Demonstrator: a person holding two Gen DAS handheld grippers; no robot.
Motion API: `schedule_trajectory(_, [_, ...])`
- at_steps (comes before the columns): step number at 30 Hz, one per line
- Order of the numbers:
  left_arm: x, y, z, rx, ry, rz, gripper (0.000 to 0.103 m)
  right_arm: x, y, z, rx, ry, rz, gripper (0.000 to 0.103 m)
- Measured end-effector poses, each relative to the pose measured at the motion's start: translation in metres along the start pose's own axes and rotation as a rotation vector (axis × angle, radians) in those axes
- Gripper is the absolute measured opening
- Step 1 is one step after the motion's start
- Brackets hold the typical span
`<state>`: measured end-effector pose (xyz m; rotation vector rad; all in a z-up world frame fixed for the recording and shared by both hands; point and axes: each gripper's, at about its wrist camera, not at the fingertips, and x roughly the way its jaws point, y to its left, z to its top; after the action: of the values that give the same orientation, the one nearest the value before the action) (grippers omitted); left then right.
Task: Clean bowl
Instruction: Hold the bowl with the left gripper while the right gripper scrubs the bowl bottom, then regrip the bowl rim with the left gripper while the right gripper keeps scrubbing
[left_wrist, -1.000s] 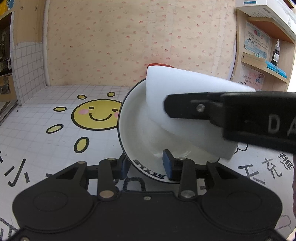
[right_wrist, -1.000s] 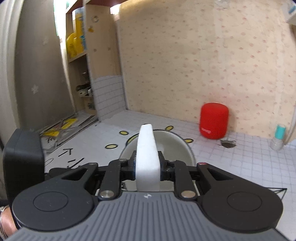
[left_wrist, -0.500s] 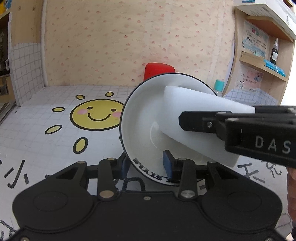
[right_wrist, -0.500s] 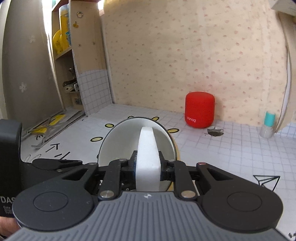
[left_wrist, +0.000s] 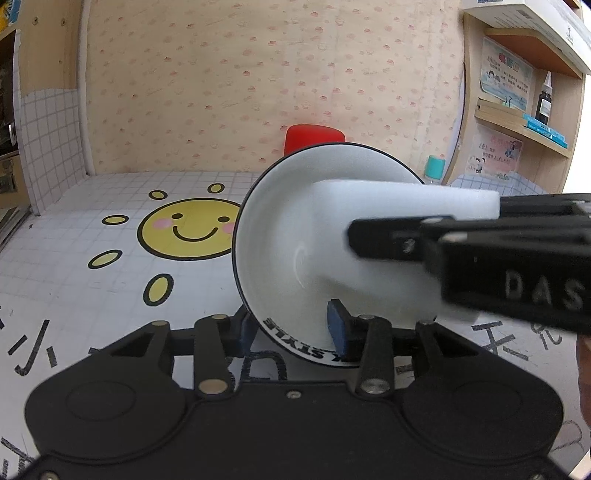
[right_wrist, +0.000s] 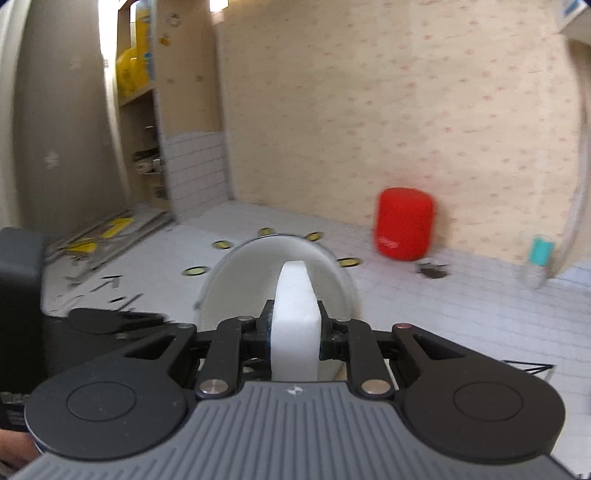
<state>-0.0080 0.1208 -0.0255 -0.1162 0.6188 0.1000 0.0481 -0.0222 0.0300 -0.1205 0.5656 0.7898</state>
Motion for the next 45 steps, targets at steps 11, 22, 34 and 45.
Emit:
schedule_trajectory(11, [0.0,0.0,0.001,0.002,0.001,-0.001,0.043,0.01,0.01,0.008,-0.009,-0.022,0.033,0.021])
schedule_trajectory(22, [0.002,0.0,0.003,-0.001,0.006,-0.004,0.056,0.013,0.012,0.009,-0.023,-0.024,0.03,0.022])
schedule_trajectory(34, [0.002,-0.003,0.003,0.026,0.015,0.005,0.057,0.016,0.015,0.01,-0.037,-0.026,0.027,0.022])
schedule_trajectory(45, [0.001,-0.005,0.002,0.033,0.015,0.013,0.057,0.019,0.017,0.011,-0.051,-0.028,0.024,0.022])
